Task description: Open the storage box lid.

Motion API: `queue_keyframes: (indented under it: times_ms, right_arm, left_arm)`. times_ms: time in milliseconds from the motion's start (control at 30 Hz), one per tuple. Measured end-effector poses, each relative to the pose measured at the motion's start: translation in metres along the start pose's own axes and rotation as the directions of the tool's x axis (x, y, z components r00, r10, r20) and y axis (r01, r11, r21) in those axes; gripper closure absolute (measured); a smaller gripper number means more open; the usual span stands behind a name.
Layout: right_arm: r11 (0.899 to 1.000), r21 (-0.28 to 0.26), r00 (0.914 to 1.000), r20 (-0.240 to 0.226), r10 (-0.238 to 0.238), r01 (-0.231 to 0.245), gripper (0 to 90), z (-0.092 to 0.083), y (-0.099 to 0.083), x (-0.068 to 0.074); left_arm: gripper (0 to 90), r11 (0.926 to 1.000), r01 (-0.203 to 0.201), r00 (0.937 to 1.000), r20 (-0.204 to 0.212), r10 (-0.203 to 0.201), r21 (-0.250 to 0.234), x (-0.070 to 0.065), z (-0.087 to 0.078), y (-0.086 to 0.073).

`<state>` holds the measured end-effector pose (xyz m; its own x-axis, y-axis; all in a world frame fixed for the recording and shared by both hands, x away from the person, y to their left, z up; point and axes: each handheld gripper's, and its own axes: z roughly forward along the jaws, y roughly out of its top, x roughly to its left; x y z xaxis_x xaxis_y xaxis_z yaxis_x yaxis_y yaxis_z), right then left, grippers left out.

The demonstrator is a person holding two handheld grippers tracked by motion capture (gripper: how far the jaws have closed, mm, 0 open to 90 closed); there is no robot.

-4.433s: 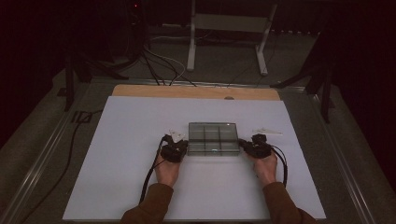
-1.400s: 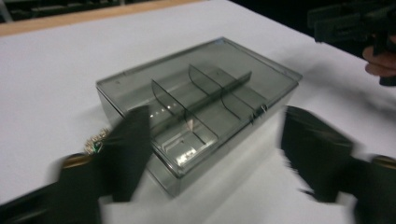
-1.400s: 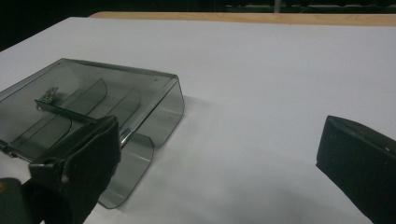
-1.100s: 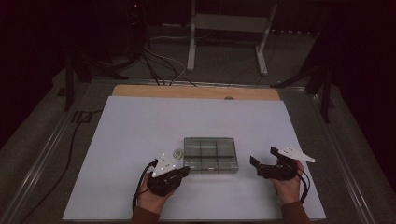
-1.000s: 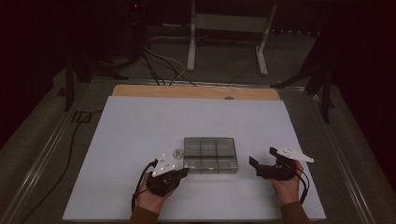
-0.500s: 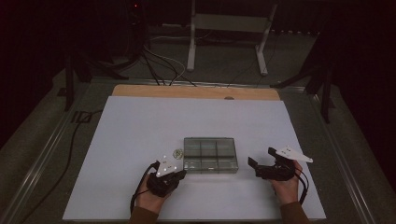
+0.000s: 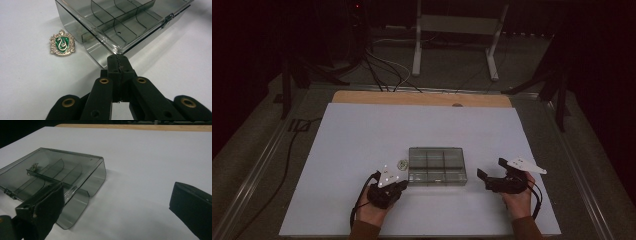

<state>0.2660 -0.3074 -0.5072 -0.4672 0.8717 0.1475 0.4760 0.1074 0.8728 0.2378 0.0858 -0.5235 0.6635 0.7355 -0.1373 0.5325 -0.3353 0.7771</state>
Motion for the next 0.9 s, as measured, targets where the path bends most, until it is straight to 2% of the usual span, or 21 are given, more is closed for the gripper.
queue_keyframes:
  times_ms: [567,900]
  right_arm:
    - [1.000,-0.015,0.9998,-0.013,-0.011,0.011,0.0,0.0003,-0.0004,0.0003]
    - [0.997,-0.076,0.9990,-0.032,-0.029,0.027,0.0,-0.0001,-0.0007,-0.0019]
  left_arm:
    - [90.0,0.9996,0.002,1.0000,0.005,-0.002,-0.028,-0.0017,-0.0002,0.0006]
    - [90.0,0.9977,0.020,0.9998,-0.005,-0.020,-0.065,-0.0051,-0.0002,0.0067]
